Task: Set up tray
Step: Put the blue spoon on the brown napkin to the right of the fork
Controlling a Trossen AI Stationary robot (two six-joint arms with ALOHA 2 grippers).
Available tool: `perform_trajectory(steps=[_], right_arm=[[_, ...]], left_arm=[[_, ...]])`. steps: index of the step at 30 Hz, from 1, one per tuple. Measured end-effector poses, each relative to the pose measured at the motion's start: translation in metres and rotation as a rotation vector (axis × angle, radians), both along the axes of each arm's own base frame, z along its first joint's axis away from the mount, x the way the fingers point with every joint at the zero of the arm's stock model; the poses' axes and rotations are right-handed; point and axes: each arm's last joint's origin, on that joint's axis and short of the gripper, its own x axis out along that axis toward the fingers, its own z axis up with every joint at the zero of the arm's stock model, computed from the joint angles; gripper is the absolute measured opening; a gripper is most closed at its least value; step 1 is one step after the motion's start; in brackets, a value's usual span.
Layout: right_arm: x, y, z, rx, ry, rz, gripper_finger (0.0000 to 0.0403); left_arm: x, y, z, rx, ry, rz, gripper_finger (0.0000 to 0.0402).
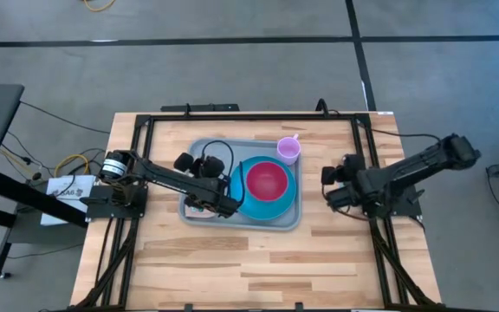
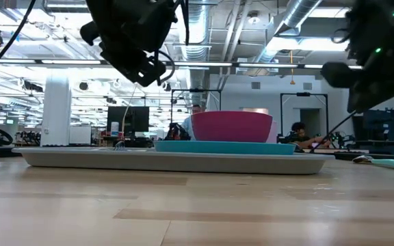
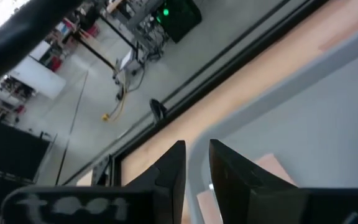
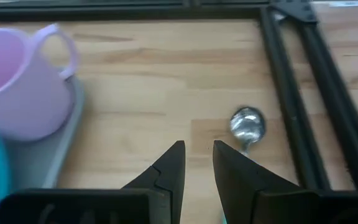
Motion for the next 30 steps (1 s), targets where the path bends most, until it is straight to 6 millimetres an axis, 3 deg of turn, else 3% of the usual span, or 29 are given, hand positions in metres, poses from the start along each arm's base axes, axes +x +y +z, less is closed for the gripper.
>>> perform_trajectory(steps=[12, 18, 25, 30], right_arm=[[0.029, -0.006, -0.024, 0.100, 0.036, -0.039, 0.0077], [0.037, -0.009, -0.037, 0.017, 0.154, 0.011, 0.0077], [0.045, -0.025, -0.055, 0.133, 0.246, -0.069, 0.0077], [0.039, -0.043, -0.055, 0.142, 0.273, -0.198, 0.0077]], left_arm=[[0.002, 0.007, 0.003, 0.105, 0.018, -0.051, 0.0061], [0.003, 0.020, 0.003, 0.117, 0.018, -0.016, 0.0061], [0.003, 0.035, 0.004, 0.135, 0.021, 0.021, 0.0061], [0.003, 0.043, 0.004, 0.142, 0.022, 0.045, 0.0061]])
